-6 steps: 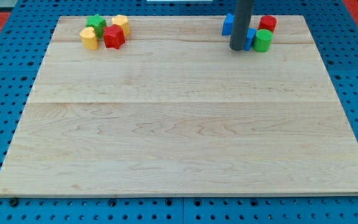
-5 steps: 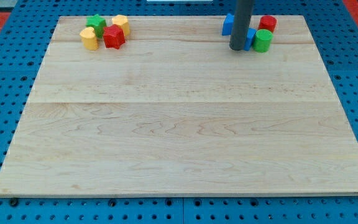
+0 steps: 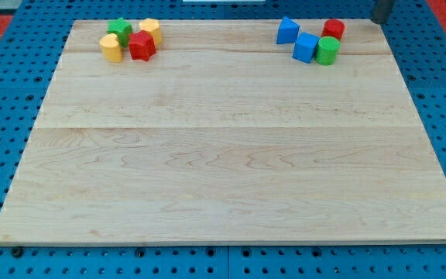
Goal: Slide the group of blocks down and left a bit
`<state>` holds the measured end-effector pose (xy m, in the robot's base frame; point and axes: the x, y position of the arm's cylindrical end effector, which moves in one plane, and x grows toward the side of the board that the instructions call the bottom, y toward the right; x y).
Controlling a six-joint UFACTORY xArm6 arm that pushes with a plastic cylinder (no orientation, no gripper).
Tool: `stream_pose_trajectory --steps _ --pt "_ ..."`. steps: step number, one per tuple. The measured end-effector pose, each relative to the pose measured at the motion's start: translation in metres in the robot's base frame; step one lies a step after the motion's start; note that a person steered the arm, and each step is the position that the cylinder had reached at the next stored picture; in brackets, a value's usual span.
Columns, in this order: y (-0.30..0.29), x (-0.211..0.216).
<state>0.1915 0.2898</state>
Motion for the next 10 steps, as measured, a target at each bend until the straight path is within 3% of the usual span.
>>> stream_pose_trajectory --steps 1,3,5,7,8,9,10 --pt "0.0 0.0" --pt "-0.07 0.006" --pt "-0.124 0.057" --pt "-0.092 0.058" --pt "-0.103 0.107" --pt "-0.095 0.121" --pt "-0.089 0.093"
